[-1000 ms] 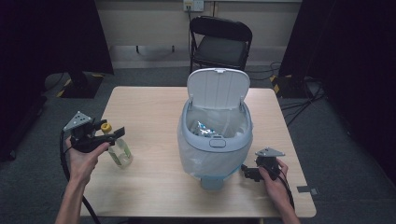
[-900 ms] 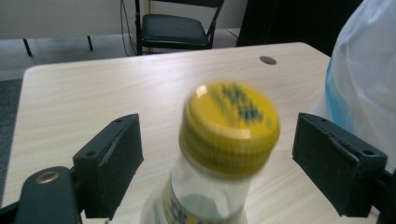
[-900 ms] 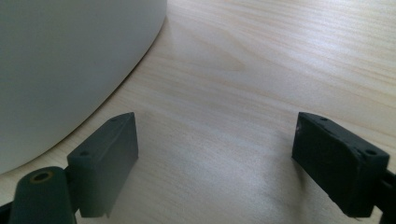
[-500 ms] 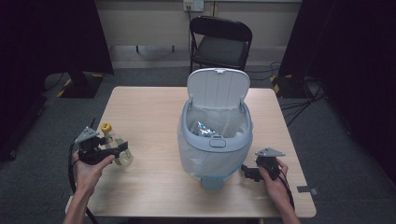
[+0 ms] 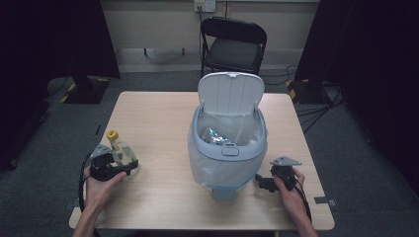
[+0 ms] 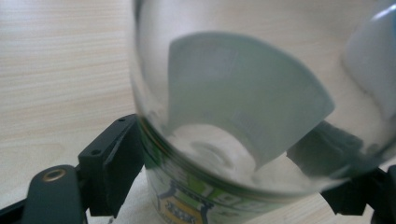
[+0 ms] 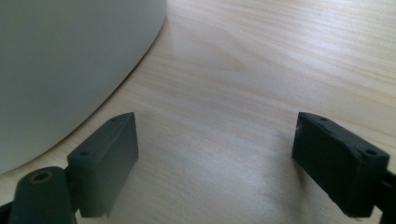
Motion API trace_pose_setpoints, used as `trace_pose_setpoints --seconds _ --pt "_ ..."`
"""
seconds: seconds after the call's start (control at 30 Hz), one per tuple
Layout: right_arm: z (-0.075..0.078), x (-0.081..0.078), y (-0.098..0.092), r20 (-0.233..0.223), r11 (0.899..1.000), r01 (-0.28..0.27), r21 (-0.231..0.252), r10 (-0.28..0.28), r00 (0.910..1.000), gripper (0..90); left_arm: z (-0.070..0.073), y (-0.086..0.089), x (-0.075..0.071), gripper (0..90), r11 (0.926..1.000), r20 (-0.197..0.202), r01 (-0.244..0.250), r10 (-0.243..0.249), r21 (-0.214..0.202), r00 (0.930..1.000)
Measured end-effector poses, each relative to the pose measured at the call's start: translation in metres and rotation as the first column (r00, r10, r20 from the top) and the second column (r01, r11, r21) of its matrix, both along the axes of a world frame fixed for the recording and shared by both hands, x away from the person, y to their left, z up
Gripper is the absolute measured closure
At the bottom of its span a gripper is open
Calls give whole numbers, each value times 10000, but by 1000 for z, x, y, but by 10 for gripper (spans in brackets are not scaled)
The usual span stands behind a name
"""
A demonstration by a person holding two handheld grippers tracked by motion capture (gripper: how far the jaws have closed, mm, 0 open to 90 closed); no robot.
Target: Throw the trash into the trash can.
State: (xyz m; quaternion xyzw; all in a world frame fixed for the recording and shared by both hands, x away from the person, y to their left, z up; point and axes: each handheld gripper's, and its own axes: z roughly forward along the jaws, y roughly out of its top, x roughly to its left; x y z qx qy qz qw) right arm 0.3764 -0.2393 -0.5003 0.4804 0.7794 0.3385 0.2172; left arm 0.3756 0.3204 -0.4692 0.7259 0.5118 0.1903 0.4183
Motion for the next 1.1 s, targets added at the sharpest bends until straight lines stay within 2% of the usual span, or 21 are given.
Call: trace_pose_setpoints --seconds 0.17,0.37,0.4,0.57,0.67,0.77,0.83,0.9,1.1 --pt "0 0 0 2 10000 0 0 0 10000 133 -8 -3 0 197 9995 -39 -254 254 213 9997" --pt "0 0 0 2 10000 -1 -1 1 10000 133 -10 -5 0 205 9993 98 -331 329 151 9994" --pt "0 0 0 1 10000 0 -1 0 10000 133 -10 -4 0 207 9990 62 -243 241 362 9997" --pt "0 0 0 2 10000 0 -1 0 10000 133 -10 -5 0 244 9985 20 -253 252 478 9997" --pt "0 0 0 1 10000 -1 -2 1 10000 133 -7 -7 -1 260 9957 102 -257 249 895 9996" --pt "0 0 0 -3 10000 -19 -5 19 10000 132 -6 -9 -2 270 9943 160 -317 302 1014 9994" --pt "0 0 0 -5 10000 -30 -6 30 10000 132 -5 -8 -2 274 9953 124 -380 370 888 9992" --pt "0 0 0 -14 10000 -27 1 27 10000 131 -4 -6 -2 277 9973 90 -434 430 585 9990" --pt "0 1 0 -28 10000 -68 12 68 10000 130 1 -5 -4 278 9980 220 -492 483 388 9986"
